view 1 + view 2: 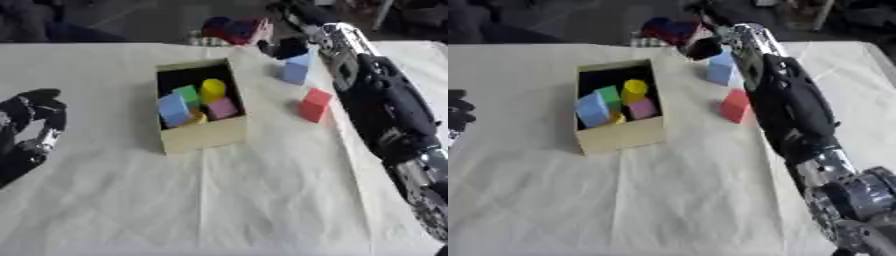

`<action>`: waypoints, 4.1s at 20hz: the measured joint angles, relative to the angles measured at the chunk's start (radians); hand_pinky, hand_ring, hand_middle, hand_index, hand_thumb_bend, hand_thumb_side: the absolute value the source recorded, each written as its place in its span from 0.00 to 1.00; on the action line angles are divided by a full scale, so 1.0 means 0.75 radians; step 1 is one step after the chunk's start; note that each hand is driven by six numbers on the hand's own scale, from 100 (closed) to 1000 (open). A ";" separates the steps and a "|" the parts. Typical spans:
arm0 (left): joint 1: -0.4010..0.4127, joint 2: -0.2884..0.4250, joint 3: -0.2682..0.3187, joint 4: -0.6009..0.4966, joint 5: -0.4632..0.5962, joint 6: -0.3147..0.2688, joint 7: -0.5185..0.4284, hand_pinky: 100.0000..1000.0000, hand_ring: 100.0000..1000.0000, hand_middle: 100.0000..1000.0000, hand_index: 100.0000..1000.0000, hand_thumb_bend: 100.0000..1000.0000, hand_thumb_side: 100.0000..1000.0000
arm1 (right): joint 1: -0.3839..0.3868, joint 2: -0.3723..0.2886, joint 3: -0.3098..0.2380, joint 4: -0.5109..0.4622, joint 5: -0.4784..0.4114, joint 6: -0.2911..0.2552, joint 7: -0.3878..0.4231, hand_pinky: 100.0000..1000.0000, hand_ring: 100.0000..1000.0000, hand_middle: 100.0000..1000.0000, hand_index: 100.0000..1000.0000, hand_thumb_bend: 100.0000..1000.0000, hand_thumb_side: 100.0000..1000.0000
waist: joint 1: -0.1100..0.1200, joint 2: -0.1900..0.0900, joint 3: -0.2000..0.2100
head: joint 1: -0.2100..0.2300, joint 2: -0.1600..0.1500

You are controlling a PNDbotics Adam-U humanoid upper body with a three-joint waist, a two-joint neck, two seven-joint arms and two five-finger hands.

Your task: Pick up objects on the table and place them in the box.

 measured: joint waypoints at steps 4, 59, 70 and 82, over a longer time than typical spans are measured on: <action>-0.020 0.000 -0.010 -0.004 0.000 -0.008 -0.020 0.82 0.62 0.62 0.82 0.14 0.57 | -0.030 -0.059 -0.083 0.140 0.001 0.176 -0.087 0.88 0.86 0.89 0.95 0.31 0.44 | 0.000 0.027 0.062 | -0.064 0.000; 0.002 -0.001 -0.006 -0.008 -0.006 -0.004 -0.045 0.83 0.62 0.62 0.82 0.10 0.60 | 0.014 -0.095 -0.034 0.093 0.184 0.009 0.463 0.92 0.97 0.95 1.00 0.32 0.31 | -0.026 0.036 0.051 | -0.082 0.000; 0.002 -0.001 -0.005 -0.008 -0.010 -0.002 -0.048 0.83 0.62 0.62 0.82 0.10 0.60 | 0.017 -0.110 -0.067 0.174 0.200 0.020 0.569 0.89 0.93 0.91 1.00 0.32 0.46 | -0.026 0.036 0.047 | -0.078 0.000; 0.003 -0.001 -0.002 -0.008 -0.011 -0.002 -0.048 0.83 0.62 0.62 0.83 0.09 0.61 | 0.039 -0.129 -0.066 0.220 -0.091 -0.010 0.548 0.92 0.95 0.94 1.00 0.36 0.45 | -0.026 0.036 0.042 | -0.075 0.000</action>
